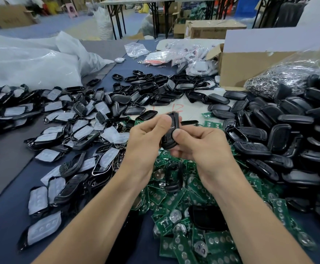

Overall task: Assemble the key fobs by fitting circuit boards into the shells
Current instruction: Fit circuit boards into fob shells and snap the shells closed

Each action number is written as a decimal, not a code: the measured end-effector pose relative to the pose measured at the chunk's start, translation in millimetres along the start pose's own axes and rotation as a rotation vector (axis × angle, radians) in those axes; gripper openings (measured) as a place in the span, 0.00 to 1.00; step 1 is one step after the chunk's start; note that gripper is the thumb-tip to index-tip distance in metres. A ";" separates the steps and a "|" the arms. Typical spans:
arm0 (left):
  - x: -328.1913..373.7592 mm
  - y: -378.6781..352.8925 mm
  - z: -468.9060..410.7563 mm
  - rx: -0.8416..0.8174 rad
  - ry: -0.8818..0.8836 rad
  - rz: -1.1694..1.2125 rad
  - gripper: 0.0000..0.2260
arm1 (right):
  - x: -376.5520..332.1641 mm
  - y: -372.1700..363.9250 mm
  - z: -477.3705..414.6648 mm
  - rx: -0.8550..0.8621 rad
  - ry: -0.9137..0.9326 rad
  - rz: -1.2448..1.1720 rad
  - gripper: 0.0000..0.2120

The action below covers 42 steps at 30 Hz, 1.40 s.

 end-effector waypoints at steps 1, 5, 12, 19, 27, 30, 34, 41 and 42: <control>-2.9 0.2 0.9 0.017 0.025 0.016 0.12 | 0.8 -2.1 2.0 -0.001 -0.017 -0.016 0.07; -7.2 8.0 0.1 0.106 0.060 0.030 0.17 | 6.8 -6.4 6.2 0.005 -0.028 -0.008 0.08; -5.0 12.2 -3.6 0.094 0.044 -0.044 0.20 | 10.0 -9.1 2.8 -0.071 -0.059 0.081 0.04; 3.9 30.8 -14.5 0.194 -0.011 -0.067 0.17 | -48.4 62.4 -26.7 0.180 0.131 -0.369 0.25; 11.1 53.0 -22.2 0.375 -0.109 -0.147 0.10 | 7.2 11.6 -15.6 0.032 0.384 1.220 0.18; 19.1 64.7 -29.4 0.439 -0.175 -0.192 0.10 | -2.5 18.9 -14.9 0.153 0.370 1.116 0.08; 27.4 81.0 -34.5 0.529 -0.282 -0.397 0.12 | -12.2 20.9 -11.5 0.173 0.404 1.095 0.13; 19.8 50.8 -40.2 0.321 -0.356 -1.019 0.32 | -18.6 25.5 -6.2 0.229 0.465 1.300 0.11; 19.0 46.1 -42.7 0.302 -0.364 -1.051 0.35 | -17.5 24.4 -6.3 0.219 0.472 1.279 0.13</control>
Point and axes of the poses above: each hand's wrist, its own z-axis away from the middle knuckle, its own y-axis out of the back of the hand, x = y × z, the point moved 9 cm from there along -z, towards the middle knuckle, and after that the axes turned 15 degrees about x, right-handed, at the moved point
